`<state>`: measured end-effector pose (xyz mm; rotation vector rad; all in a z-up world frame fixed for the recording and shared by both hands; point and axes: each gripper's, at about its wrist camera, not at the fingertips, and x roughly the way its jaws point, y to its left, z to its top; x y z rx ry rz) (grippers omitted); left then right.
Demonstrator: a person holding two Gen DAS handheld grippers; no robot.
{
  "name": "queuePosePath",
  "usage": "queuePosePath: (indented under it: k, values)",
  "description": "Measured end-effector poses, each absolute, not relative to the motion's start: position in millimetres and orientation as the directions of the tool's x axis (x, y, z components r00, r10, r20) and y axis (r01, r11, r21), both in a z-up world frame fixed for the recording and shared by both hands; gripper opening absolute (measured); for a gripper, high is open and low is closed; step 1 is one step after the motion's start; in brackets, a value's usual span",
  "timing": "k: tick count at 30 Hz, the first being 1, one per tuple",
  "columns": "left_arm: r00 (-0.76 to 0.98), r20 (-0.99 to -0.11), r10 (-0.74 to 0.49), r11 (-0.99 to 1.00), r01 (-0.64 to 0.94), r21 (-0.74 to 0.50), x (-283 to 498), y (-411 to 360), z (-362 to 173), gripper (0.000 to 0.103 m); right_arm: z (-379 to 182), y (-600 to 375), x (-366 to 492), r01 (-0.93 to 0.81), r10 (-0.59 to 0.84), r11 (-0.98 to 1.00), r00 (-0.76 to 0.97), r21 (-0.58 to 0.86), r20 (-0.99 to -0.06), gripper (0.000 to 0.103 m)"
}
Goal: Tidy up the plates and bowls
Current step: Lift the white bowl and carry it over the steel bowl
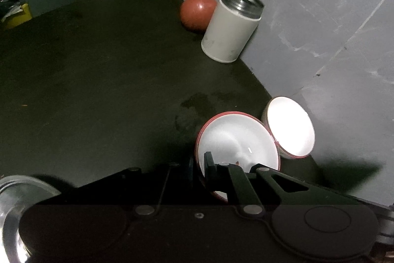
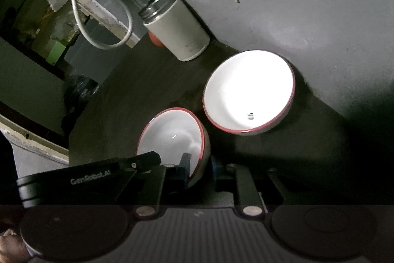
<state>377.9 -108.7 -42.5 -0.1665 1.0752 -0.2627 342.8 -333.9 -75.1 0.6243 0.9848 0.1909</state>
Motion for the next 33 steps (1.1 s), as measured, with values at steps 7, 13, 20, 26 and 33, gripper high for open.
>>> queuePosePath:
  k: [7,13,20,26,33]
  values:
    - [0.508,-0.805,-0.306,0.951,0.13,-0.279,344,-97,-15,0.008,-51,-334,325,0.052,0.455,0.81,0.572,0.583,-0.683,0.019]
    - [0.552,-0.774,-0.31,0.949,0.135,-0.284,313,-88,9,0.008,-29,-332,305,-0.017,0.491,0.806,0.576,0.591,-0.653,0.019]
    - [0.581,-0.751,-0.315,0.946,0.125,-0.3,274,-74,28,0.008,-7,-328,275,-0.072,0.522,0.799,0.574,0.597,-0.631,0.019]
    - [0.585,-0.744,-0.323,0.942,0.123,-0.312,247,-63,34,0.009,6,-318,252,-0.13,0.547,0.801,0.555,0.585,-0.626,0.019]
    - [0.583,-0.741,-0.333,0.939,0.132,-0.318,220,-59,37,0.009,12,-313,225,-0.194,0.579,0.797,0.516,0.572,-0.631,0.019]
